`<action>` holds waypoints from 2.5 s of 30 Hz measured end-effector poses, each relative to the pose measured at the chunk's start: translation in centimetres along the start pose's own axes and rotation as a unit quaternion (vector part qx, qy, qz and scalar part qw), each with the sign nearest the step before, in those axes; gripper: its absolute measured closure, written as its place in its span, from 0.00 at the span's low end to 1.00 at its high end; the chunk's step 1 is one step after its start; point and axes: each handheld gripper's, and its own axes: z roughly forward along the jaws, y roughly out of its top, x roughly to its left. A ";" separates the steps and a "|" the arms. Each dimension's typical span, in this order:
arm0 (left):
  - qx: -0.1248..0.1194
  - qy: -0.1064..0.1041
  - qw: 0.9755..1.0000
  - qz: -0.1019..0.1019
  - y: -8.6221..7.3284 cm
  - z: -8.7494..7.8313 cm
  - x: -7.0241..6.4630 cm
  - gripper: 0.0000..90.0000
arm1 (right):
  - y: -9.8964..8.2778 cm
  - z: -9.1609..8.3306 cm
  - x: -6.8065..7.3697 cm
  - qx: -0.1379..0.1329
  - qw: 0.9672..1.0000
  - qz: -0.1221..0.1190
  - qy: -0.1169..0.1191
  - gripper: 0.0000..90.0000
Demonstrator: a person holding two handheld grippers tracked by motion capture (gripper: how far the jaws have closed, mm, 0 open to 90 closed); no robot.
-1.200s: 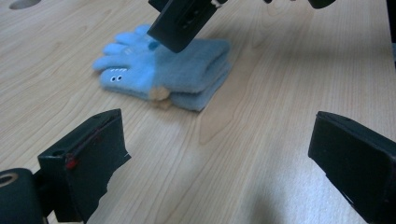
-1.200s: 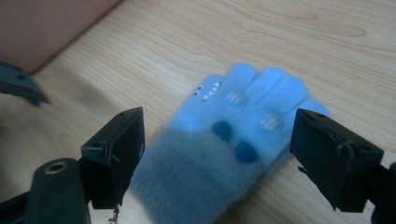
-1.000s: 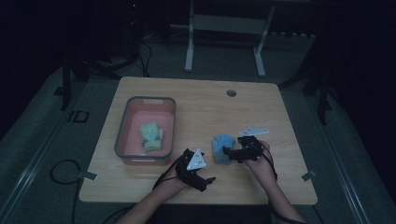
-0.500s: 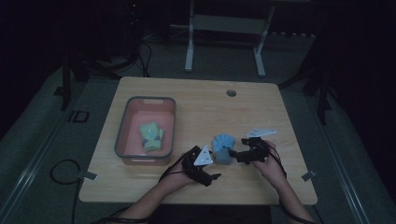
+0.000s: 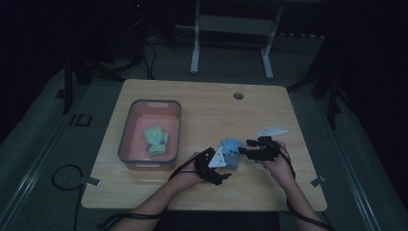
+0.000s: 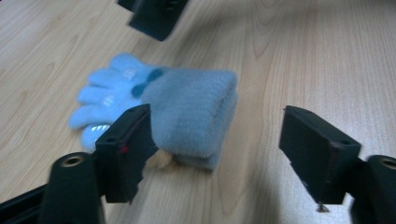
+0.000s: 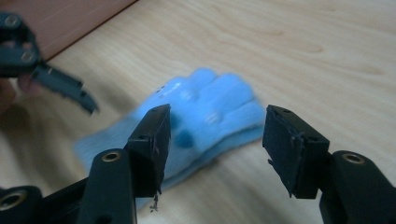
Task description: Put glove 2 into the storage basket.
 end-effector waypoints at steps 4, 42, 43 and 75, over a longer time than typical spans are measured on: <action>0.010 0.000 1.000 0.018 0.1 0.7 0.0 0.37 | 0.5 0.7 -0.3 -0.001 1.000 0.004 0.005 0.46; 0.066 -0.003 0.997 0.031 1.7 2.1 1.3 0.84 | 0.9 5.2 0.3 0.061 0.997 0.033 0.029 0.85; 0.067 0.000 0.997 0.034 1.8 1.9 1.3 0.84 | 1.0 5.1 0.4 0.060 0.997 0.034 0.033 0.85; 0.079 0.022 0.995 0.058 4.4 -5.5 3.8 0.84 | 7.9 3.2 3.1 0.021 0.996 0.027 0.086 0.86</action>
